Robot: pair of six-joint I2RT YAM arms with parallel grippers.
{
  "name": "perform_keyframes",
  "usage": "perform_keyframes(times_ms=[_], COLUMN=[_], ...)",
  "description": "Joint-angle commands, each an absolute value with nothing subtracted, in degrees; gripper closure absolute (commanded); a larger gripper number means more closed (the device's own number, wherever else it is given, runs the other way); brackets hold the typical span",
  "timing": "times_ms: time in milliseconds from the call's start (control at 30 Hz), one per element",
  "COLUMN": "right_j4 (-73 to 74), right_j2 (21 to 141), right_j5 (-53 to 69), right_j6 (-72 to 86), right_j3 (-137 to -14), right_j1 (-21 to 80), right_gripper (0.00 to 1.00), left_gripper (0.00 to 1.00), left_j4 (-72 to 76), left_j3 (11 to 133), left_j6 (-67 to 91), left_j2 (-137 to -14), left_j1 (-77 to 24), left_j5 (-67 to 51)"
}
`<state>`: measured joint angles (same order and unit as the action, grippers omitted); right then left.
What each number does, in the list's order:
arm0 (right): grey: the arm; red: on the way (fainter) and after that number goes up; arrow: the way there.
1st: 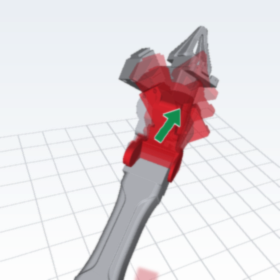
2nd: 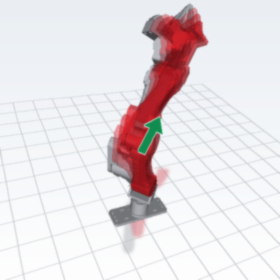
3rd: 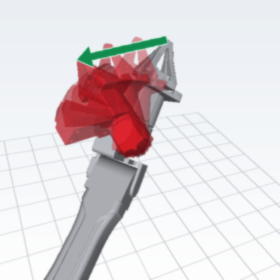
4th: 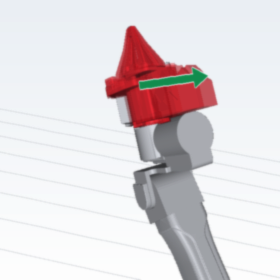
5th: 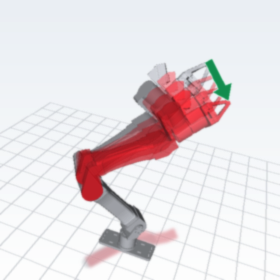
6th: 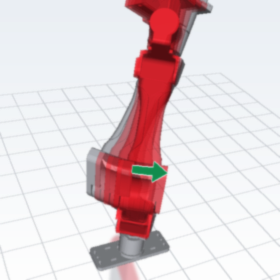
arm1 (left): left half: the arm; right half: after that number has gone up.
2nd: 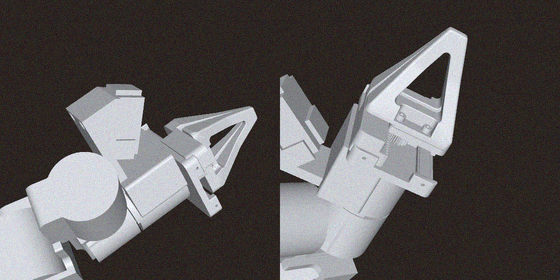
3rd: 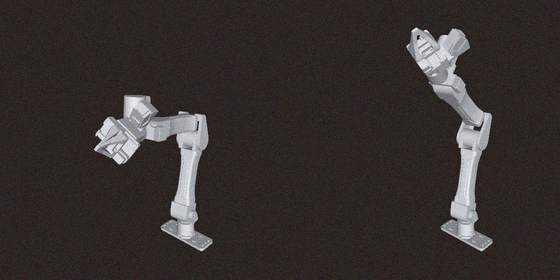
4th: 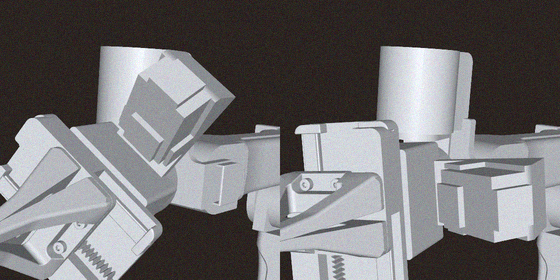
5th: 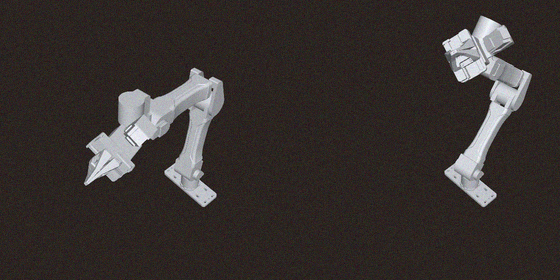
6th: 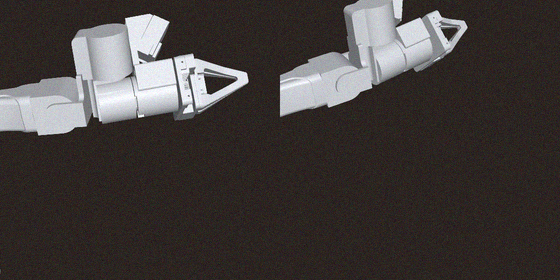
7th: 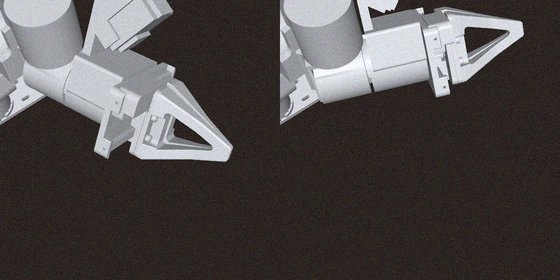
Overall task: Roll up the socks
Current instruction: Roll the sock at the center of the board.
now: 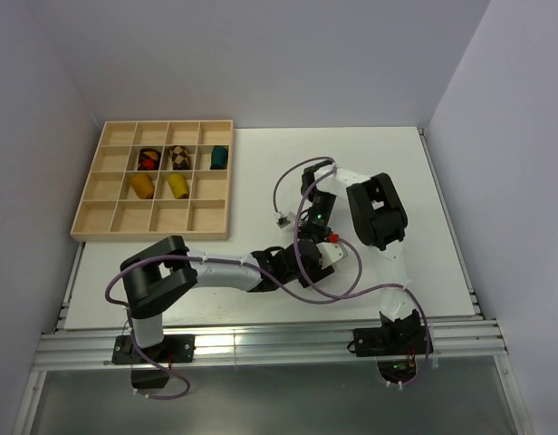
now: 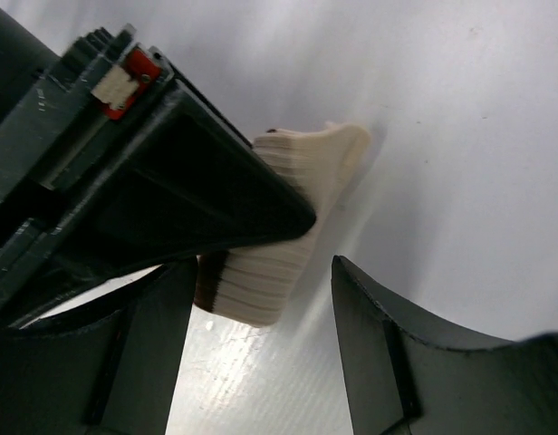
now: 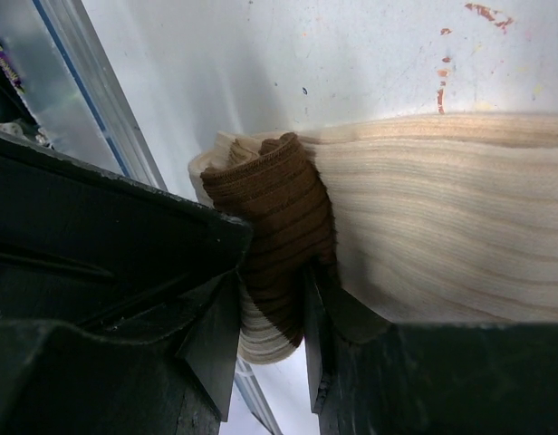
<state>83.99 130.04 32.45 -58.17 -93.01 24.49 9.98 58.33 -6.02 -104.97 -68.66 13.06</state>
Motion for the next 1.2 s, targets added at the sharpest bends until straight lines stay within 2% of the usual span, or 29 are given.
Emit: perform_keyframes(times_ms=[0, 433, 567, 667, 700, 867, 967, 1067, 1167], right_j4=[82.4, 82.4, 81.9, 80.2, 79.4, 77.5, 75.9, 72.3, 68.7], right_j2=[132.9, 133.1, 132.6, 131.8, 131.4, 130.5, 129.3, 126.7, 123.2], right_j5=[29.4, 29.7, 29.7, 29.4, 29.4, 29.8, 30.3, 31.4, 34.3], right_j6=[-59.7, -59.4, -59.1, -57.8, -57.6, -55.9, -54.6, -50.6, -47.2], right_j3=[-93.5, -93.6, -93.1, -92.1, -91.6, -90.5, -89.9, -89.0, -88.2], right_j1=[24.6, 24.6, 24.6, 24.6, 24.6, 24.6, 24.4, 23.8, 21.8], right_gripper=[0.63, 0.63, 0.63, 0.61, 0.60, 0.57, 0.55, 0.49, 0.34], left_gripper=[0.34, 0.35, 0.40, 0.51, 0.61, 0.80, 0.97, 1.00, 1.00], left_j4=[9.4, 5.9, 6.2, 5.5, 5.8, 5.8, 5.1, 5.1, 5.3], left_j3=[60.6, 63.1, 63.5, 64.0, 63.9, 63.5, 63.3, 61.6, 60.2], left_j6=[-7.6, -7.2, -6.0, -4.9, -4.7, -3.4, -2.6, -1.9, -0.7], left_j2=[-105.6, -108.5, -109.5, -110.6, -110.7, -111.4, -111.6, -110.8, -109.6], left_j1=[-67.6, -65.0, -64.4, -63.8, -63.6, -63.4, -62.8, -61.1, -58.1], left_j5=[10.0, 4.1, 2.2, 0.5, -0.5, -3.3, -6.1, -10.2, -16.8])
